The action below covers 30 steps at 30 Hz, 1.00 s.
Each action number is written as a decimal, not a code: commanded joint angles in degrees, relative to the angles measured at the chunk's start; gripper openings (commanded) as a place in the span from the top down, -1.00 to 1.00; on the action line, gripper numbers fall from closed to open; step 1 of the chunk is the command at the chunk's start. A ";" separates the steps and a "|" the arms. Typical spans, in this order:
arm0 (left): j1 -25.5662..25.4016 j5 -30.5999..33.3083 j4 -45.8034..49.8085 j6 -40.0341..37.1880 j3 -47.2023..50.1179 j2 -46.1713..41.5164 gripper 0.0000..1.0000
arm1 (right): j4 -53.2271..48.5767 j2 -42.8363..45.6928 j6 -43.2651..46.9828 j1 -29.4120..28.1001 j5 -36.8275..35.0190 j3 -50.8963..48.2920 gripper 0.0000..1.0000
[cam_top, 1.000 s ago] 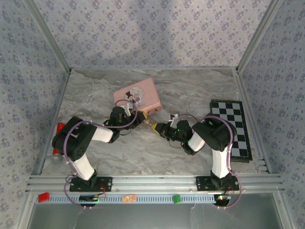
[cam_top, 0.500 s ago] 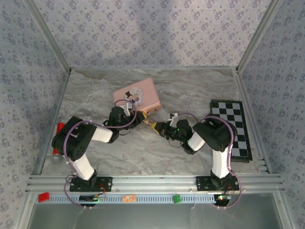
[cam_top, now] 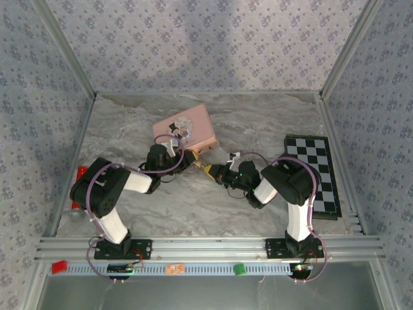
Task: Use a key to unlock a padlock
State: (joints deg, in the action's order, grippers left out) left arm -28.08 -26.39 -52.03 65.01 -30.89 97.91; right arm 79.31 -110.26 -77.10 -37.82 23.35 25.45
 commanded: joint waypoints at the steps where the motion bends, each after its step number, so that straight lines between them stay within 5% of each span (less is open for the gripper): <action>1: 0.65 -3.66 0.64 7.66 0.75 -0.35 0.82 | 0.64 0.53 1.23 -0.23 -0.60 1.20 1.00; 30: 0.65 -4.46 -1.76 9.12 1.45 -0.53 0.83 | 0.65 1.10 1.33 0.73 0.10 2.06 1.00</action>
State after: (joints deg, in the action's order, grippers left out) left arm -27.75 -26.61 -54.24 67.29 -30.28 97.91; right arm 79.26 -110.24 -76.93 -37.43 23.44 26.52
